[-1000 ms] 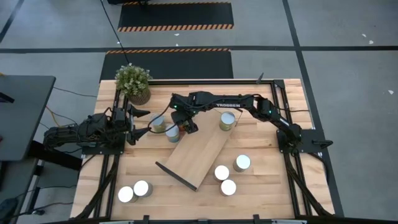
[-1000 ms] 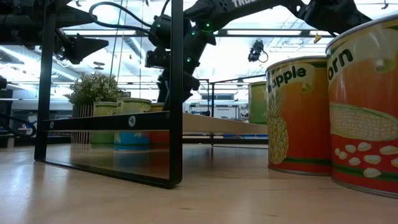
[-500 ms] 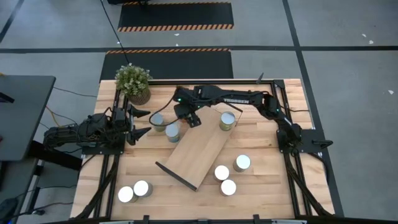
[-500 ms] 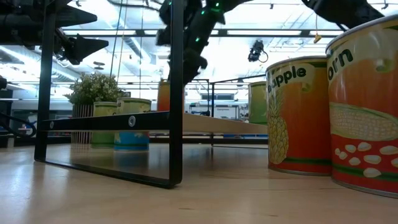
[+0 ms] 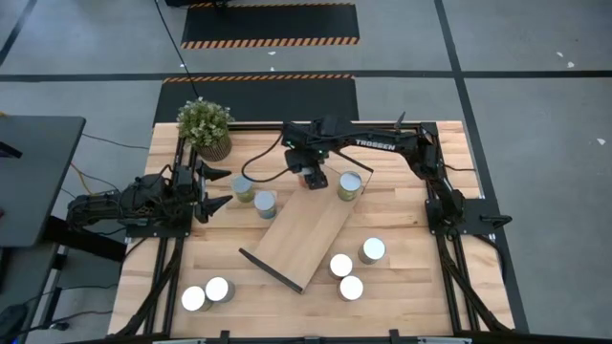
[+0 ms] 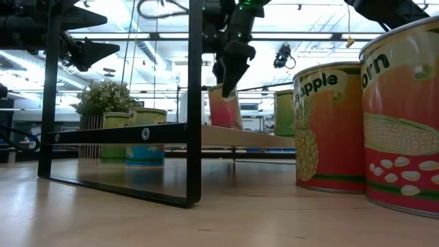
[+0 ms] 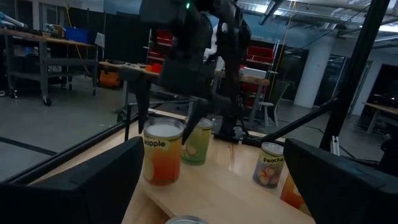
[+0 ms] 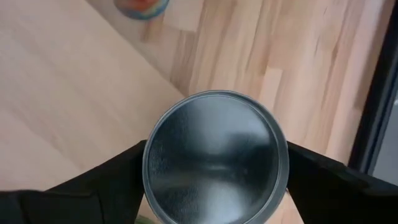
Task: Pick and place cans onto a shelf
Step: Put the top canned pineapple on the shelf, then put the canned tomatoes on the shelf
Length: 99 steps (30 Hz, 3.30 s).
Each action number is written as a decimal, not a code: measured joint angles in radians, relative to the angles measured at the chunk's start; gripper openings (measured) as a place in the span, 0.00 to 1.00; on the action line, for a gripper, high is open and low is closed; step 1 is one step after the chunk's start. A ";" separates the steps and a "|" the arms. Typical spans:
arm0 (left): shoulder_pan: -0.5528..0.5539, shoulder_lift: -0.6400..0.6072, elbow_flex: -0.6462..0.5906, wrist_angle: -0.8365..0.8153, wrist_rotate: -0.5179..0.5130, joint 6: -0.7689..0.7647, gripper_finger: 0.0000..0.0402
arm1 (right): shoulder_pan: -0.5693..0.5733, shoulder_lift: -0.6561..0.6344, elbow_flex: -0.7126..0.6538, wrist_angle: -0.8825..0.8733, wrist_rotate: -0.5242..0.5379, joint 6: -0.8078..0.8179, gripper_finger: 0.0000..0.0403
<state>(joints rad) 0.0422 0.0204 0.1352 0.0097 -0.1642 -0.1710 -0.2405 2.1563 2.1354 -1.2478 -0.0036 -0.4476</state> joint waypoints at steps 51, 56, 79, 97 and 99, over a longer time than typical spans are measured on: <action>0.000 0.000 0.000 -0.007 0.000 0.000 0.98 | 0.100 -0.008 -0.094 -0.224 0.371 0.195 0.98; 0.000 0.000 0.000 -0.007 0.000 0.000 0.98 | 0.111 -0.018 -0.091 -0.258 0.415 0.203 0.98; 0.000 0.000 0.000 -0.007 0.001 -0.018 0.98 | 0.145 -0.013 -0.011 0.068 0.432 0.064 0.98; 0.000 0.000 0.000 -0.020 0.004 -0.023 0.98 | 0.094 -0.013 -0.046 0.011 0.495 0.086 0.98; 0.000 0.000 0.000 -0.025 0.004 -0.018 0.98 | 0.096 -0.013 -0.045 0.018 0.508 0.079 0.98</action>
<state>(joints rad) 0.0418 0.0204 0.1349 -0.0154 -0.1603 -0.1886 -0.1441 2.1429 2.0901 -1.2300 0.5041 -0.3685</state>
